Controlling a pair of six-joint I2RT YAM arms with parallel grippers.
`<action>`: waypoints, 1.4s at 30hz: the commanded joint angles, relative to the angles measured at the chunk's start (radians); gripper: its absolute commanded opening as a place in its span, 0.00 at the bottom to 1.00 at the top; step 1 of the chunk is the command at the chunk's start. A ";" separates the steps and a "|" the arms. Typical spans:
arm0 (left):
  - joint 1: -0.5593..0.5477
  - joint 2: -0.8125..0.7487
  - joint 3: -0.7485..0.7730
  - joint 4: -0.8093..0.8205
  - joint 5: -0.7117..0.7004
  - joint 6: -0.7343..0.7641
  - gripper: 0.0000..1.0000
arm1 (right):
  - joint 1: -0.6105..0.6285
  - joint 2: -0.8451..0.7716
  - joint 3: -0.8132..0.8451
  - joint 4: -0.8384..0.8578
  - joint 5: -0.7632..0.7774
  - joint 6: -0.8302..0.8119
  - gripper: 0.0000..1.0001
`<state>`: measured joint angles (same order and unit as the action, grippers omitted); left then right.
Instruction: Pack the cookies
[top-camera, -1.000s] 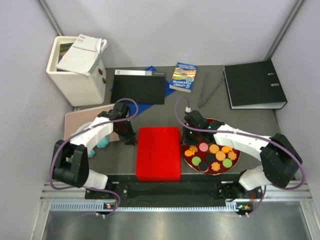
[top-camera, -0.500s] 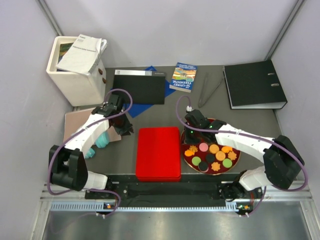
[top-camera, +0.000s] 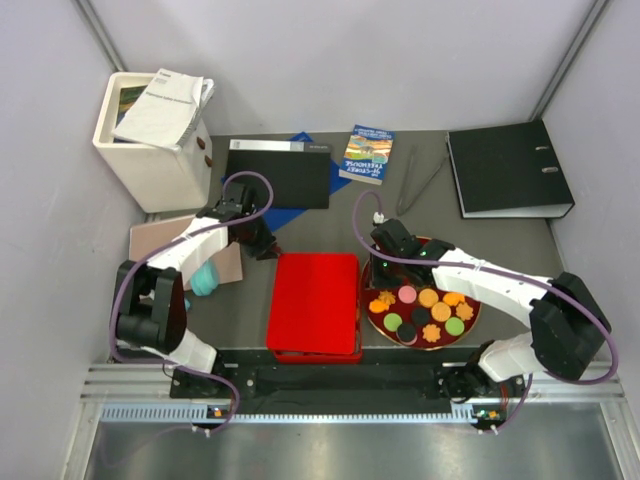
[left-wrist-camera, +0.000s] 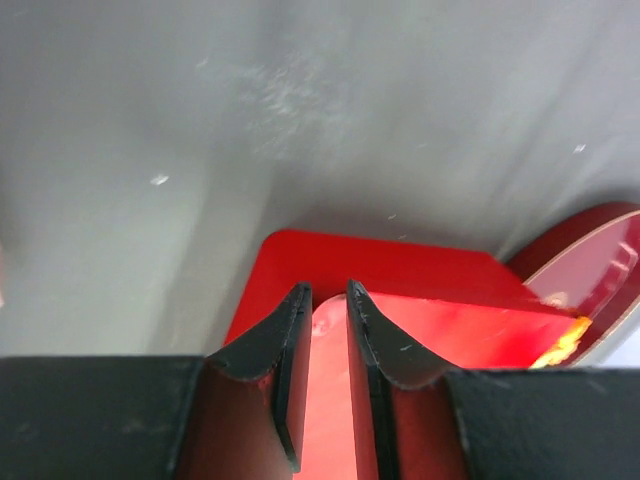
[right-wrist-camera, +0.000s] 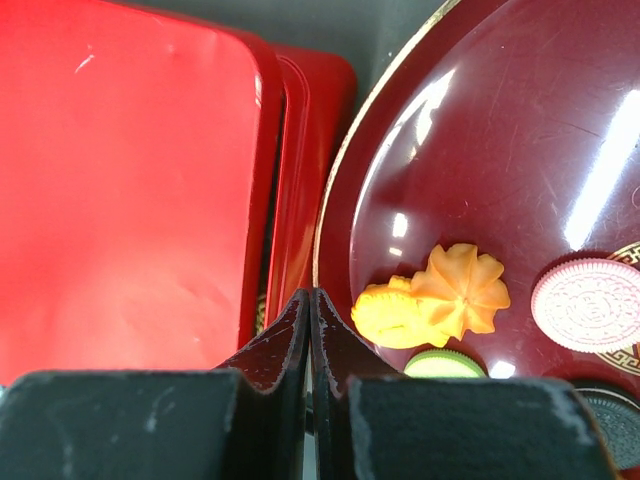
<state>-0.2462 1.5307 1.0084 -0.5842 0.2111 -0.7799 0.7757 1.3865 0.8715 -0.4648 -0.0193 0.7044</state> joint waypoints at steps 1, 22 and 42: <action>0.001 0.068 0.006 0.060 0.031 0.004 0.24 | 0.000 -0.044 0.040 -0.005 0.016 -0.020 0.00; -0.038 0.014 -0.027 0.041 0.076 0.001 0.23 | 0.002 -0.084 0.067 0.040 0.061 0.003 0.00; -0.125 -0.047 -0.016 -0.016 0.080 0.010 0.24 | 0.000 -0.095 0.083 0.000 0.093 0.007 0.00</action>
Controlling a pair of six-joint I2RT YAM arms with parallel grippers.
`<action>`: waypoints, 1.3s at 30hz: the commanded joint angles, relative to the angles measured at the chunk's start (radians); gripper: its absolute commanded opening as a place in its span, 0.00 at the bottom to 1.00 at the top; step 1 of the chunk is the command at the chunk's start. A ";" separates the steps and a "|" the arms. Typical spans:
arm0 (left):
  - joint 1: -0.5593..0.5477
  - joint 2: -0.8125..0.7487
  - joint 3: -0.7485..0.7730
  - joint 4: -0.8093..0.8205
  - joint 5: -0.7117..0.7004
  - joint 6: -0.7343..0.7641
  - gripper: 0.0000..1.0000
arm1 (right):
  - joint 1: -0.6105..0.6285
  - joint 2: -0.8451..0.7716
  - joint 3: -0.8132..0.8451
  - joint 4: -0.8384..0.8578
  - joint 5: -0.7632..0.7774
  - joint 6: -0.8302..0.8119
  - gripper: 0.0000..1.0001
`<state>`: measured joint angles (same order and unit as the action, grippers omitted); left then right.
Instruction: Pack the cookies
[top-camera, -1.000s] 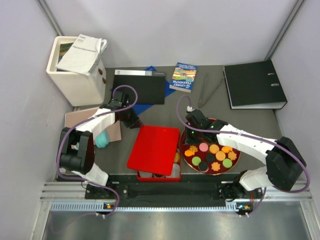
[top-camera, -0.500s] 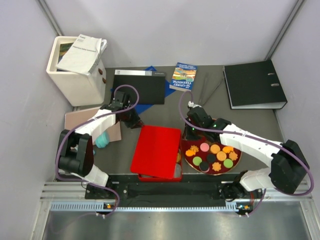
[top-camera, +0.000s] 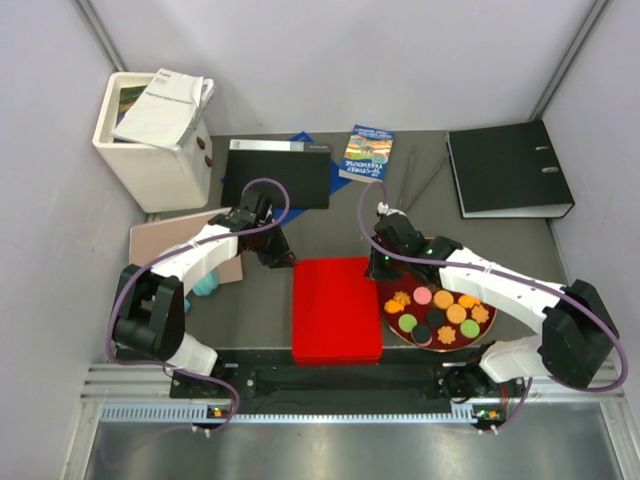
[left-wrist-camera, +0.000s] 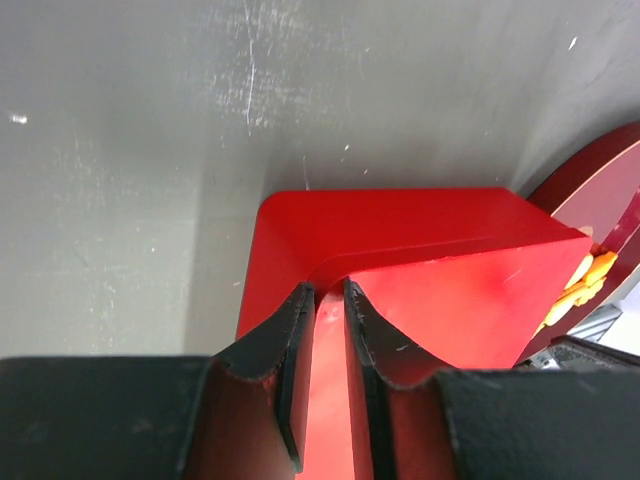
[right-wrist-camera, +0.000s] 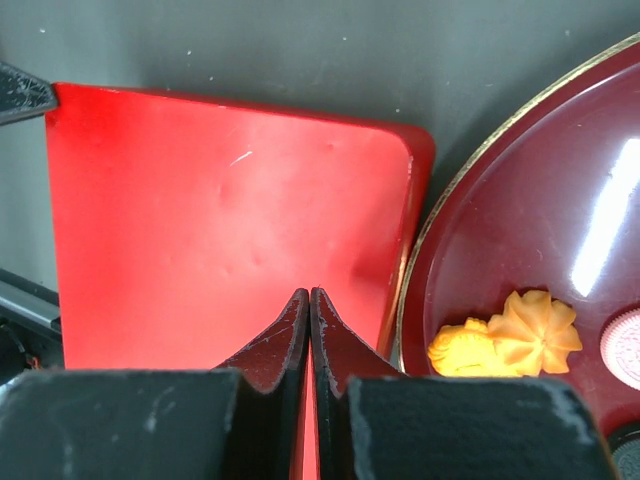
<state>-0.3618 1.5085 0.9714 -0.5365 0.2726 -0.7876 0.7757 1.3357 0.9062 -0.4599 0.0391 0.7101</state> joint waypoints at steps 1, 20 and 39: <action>-0.009 -0.025 0.029 -0.066 0.013 0.021 0.25 | 0.000 -0.049 0.049 -0.006 0.039 0.002 0.00; 0.093 -0.008 0.130 -0.112 -0.032 0.039 0.44 | 0.046 -0.211 -0.026 0.011 -0.194 -0.153 0.00; 0.098 -0.290 -0.045 -0.135 -0.070 0.080 0.27 | 0.057 -0.153 0.042 0.012 -0.131 -0.172 0.00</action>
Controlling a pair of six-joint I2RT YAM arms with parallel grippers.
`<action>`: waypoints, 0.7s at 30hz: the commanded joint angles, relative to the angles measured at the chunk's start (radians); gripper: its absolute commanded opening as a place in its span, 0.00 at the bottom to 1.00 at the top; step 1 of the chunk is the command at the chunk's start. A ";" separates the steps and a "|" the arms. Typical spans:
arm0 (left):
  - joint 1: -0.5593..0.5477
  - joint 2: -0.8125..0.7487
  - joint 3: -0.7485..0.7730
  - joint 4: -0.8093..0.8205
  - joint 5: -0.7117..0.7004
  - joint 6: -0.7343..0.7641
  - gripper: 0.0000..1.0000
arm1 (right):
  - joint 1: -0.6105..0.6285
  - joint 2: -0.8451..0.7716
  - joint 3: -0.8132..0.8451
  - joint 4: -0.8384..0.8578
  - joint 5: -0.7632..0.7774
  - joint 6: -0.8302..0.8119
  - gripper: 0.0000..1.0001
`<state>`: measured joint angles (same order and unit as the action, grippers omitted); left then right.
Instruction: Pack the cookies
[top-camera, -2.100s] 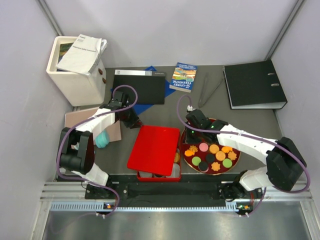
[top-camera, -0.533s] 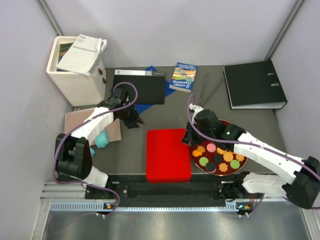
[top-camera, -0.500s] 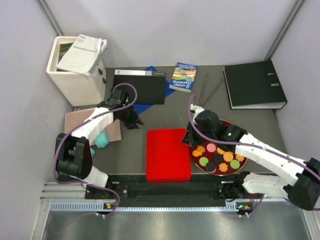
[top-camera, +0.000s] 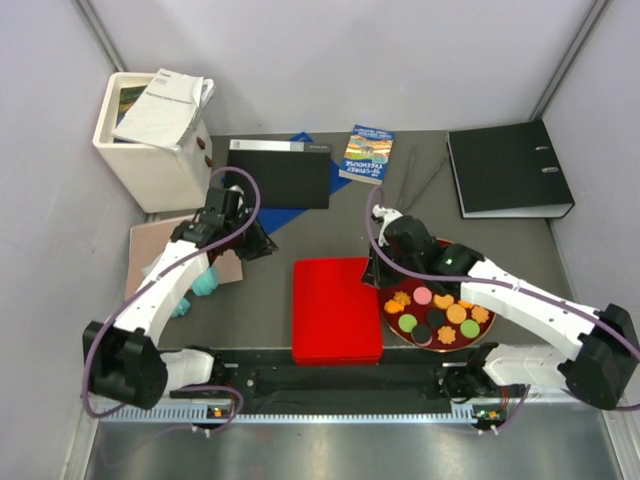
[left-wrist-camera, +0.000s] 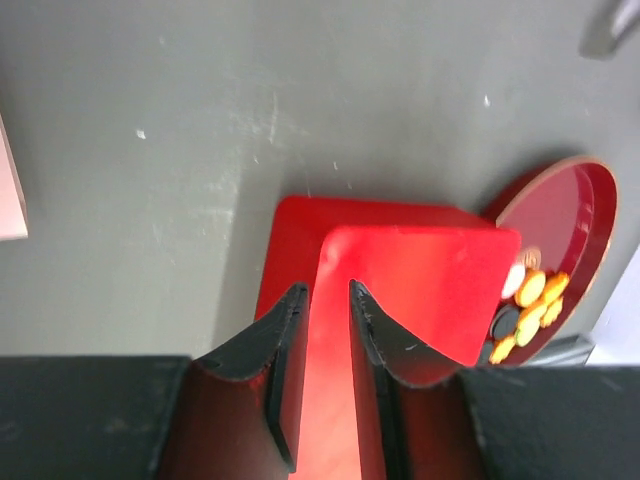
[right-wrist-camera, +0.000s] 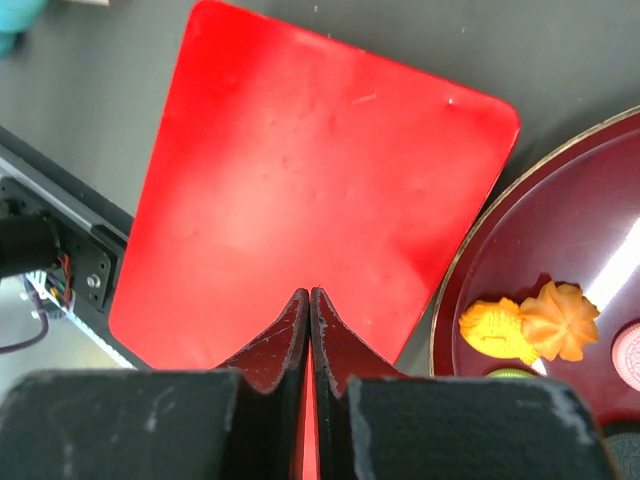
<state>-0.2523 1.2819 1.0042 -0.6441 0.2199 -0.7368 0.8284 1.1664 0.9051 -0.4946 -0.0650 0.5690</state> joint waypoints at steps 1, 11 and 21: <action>-0.011 -0.073 -0.108 -0.032 -0.016 0.027 0.26 | 0.005 0.019 0.034 0.056 -0.033 -0.035 0.00; -0.011 -0.202 -0.210 -0.043 -0.024 0.020 0.26 | 0.005 0.013 0.020 0.048 -0.036 -0.069 0.00; -0.011 -0.213 -0.211 -0.045 -0.025 0.033 0.27 | 0.005 -0.017 0.018 0.027 -0.013 -0.074 0.00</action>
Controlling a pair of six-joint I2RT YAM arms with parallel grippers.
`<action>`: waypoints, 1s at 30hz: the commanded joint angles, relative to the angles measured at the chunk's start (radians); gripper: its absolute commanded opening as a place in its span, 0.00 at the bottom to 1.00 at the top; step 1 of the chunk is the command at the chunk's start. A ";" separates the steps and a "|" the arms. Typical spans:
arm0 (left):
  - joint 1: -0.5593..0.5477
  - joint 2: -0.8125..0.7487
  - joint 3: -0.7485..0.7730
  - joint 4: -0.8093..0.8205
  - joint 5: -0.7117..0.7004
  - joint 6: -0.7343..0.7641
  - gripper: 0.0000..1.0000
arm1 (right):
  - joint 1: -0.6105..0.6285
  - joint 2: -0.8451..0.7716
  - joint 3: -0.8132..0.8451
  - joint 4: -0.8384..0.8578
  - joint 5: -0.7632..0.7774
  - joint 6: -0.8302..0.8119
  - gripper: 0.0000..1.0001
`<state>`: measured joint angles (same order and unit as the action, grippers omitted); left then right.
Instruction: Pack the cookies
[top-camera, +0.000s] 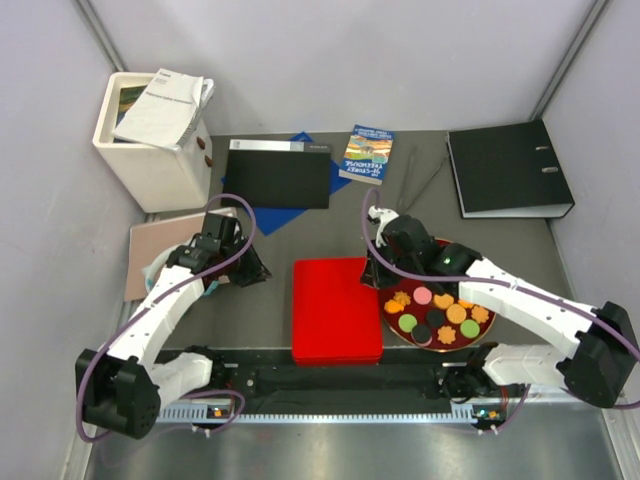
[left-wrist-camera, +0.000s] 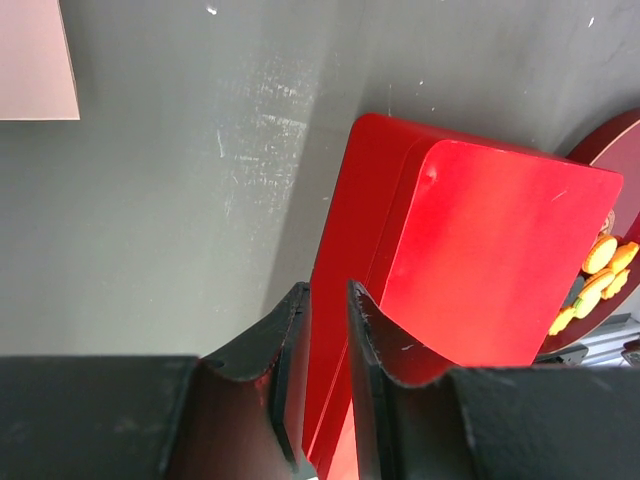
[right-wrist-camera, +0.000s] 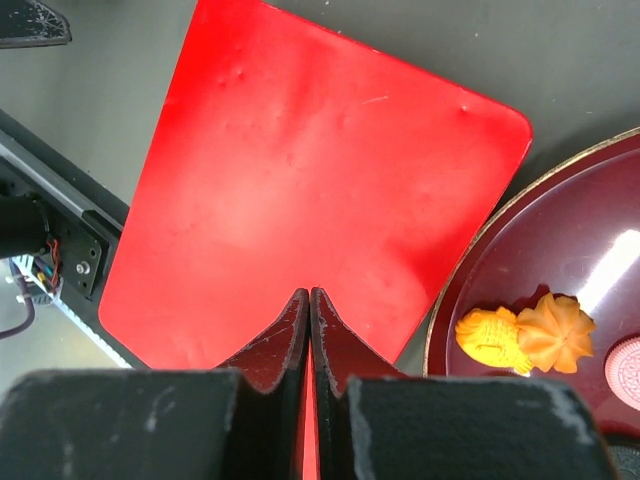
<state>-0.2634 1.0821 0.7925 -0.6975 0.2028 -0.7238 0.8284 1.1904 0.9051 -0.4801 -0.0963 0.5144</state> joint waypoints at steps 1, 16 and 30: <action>-0.002 -0.010 0.002 0.012 -0.006 0.020 0.27 | 0.005 -0.044 0.015 0.012 0.023 -0.017 0.00; 0.000 0.052 0.059 0.015 -0.023 0.050 0.30 | 0.006 -0.207 -0.118 -0.021 0.084 -0.030 0.00; 0.001 0.130 0.134 0.018 -0.040 0.063 0.31 | 0.006 -0.357 -0.195 -0.063 0.162 -0.004 0.00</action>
<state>-0.2634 1.2011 0.8658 -0.6964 0.1856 -0.6838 0.8288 0.8658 0.7330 -0.5331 0.0311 0.5079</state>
